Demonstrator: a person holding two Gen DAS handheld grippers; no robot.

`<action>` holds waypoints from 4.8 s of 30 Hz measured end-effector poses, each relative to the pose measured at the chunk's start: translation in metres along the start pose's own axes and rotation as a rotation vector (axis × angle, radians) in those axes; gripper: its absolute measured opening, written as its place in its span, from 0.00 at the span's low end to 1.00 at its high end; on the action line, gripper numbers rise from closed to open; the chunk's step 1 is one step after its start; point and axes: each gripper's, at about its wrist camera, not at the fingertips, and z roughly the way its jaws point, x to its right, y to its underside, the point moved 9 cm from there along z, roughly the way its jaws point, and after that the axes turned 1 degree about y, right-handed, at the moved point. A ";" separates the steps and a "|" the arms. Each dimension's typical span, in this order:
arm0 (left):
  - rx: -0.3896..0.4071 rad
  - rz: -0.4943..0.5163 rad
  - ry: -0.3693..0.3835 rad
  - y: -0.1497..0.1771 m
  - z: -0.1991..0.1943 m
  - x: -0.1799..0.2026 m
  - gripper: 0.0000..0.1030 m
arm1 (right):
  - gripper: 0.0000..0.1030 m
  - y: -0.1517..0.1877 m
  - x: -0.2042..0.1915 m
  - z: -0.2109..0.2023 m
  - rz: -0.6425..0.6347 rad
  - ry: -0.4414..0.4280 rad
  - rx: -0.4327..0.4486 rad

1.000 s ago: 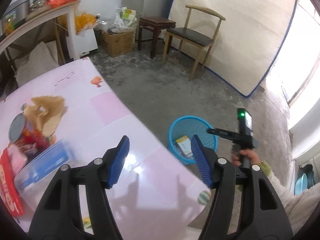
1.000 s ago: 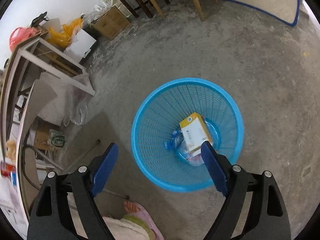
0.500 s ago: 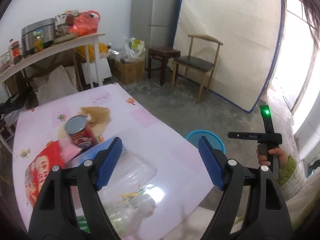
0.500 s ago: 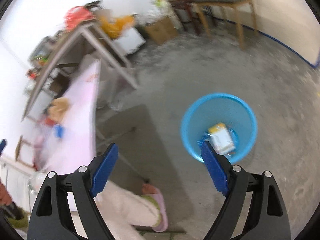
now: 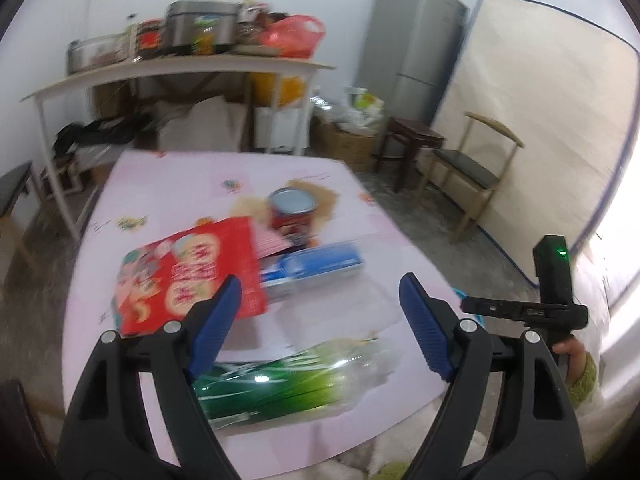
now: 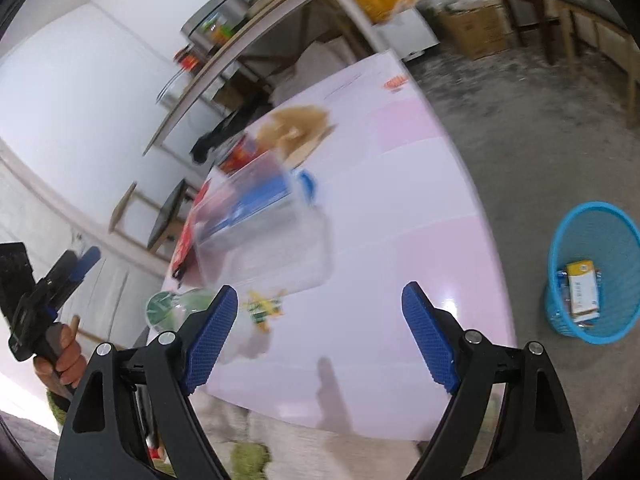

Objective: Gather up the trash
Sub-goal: 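Move both open tools back over the table, then grasp the green plastic bottle with the left tool and lift it, then move the right tool to the clear plastic container while the left tool holds the bottle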

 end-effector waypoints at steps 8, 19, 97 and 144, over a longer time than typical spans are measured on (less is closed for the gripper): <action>-0.018 -0.141 -0.105 0.025 0.000 -0.060 0.75 | 0.80 -0.004 -0.024 0.000 -0.027 -0.022 -0.008; 0.052 -0.187 -0.053 0.049 -0.015 -0.061 0.74 | 0.72 0.003 -0.044 0.004 -0.062 -0.024 -0.029; -0.207 -0.592 0.181 0.137 0.059 -0.047 0.72 | 0.72 0.142 -0.160 0.081 -0.299 -0.442 -0.533; -0.233 -0.455 0.103 0.137 0.067 -0.056 0.71 | 0.18 0.000 0.017 0.043 -0.211 0.175 -0.363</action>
